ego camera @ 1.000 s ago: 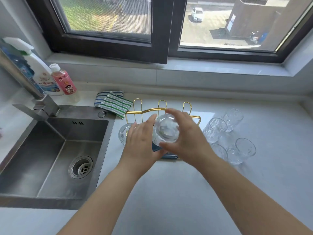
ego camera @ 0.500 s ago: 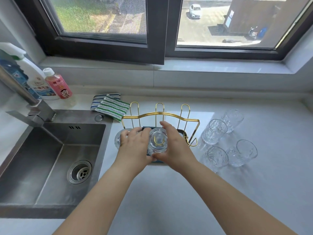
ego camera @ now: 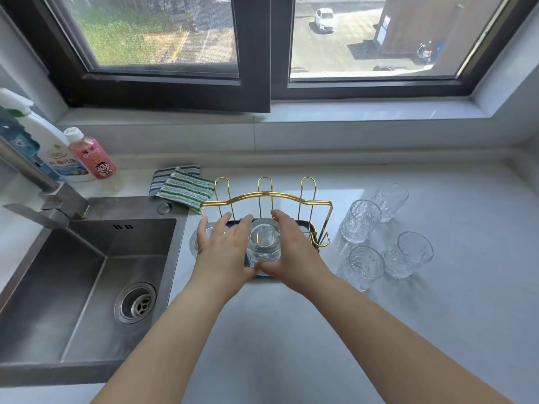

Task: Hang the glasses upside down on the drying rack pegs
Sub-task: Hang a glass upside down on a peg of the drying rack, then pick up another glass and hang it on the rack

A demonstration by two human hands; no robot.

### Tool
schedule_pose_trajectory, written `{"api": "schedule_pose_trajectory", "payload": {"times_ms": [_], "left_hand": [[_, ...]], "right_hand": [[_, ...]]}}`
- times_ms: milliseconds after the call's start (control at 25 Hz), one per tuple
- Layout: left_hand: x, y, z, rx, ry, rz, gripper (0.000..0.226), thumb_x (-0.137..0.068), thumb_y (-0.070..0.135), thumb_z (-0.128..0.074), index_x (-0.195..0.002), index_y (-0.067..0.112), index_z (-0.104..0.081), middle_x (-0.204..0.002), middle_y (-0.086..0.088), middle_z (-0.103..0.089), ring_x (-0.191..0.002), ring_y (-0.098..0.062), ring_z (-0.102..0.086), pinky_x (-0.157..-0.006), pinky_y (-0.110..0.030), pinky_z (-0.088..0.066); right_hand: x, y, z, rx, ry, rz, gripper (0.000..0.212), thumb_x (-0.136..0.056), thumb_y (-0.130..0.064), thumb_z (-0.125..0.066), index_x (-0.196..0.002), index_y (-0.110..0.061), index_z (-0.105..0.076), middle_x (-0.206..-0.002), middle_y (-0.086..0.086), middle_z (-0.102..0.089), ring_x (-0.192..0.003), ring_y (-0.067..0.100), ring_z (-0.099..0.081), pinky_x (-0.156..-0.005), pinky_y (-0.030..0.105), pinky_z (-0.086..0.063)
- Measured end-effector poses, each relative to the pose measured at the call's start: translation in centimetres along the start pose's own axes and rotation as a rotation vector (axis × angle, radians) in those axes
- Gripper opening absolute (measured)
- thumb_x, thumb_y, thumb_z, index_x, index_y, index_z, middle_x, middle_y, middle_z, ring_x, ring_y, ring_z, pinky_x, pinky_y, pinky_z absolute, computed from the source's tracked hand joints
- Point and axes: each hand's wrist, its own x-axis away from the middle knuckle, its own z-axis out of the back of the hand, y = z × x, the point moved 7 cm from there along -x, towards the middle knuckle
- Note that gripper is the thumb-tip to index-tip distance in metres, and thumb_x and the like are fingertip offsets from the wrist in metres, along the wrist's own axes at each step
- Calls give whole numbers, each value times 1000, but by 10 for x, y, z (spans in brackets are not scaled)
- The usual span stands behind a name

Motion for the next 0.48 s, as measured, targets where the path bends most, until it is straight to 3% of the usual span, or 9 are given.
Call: {"api": "schedule_pose_trajectory", "payload": {"times_ms": [160,280,360,480], "left_hand": [[14,7,6,59,11,-3,94,-72,46,-70,-143,22,-12,-148,3,-31,-143,-21,-5,-112,-43,12],[42,38,23,293,239,-152,81,-69,32,-72,-137,23,-29,-139,0,-41,-134,-20,-24,-110,-31,-6],[58,75,18,465,272,-305,56,-72,28,-62,-125,22,-44,-122,3,-53,-119,-12,-41,-103,-20,-19],[56,126,-27,622,-35,-328,43,-79,27,-57,-121,25,-47,-119,5,-57,-113,-7,-45,-95,-5,-21]], "right_hand": [[26,-14,15,-16,72,136,81,-68,-24,-75,-134,-19,-29,-132,-8,-40,-118,-2,-33,-95,1,-17],[70,9,48,-62,356,190,55,-70,-20,-70,-118,-27,-43,-113,-21,-45,-107,-3,-43,-95,8,-30],[100,53,72,-81,564,50,52,-70,-13,-73,-110,-27,-44,-107,-17,-46,-103,9,-48,-92,19,-36],[117,125,87,-89,607,-292,62,-68,-7,-76,-116,-18,-39,-113,-3,-41,-107,23,-46,-95,32,-37]]}}
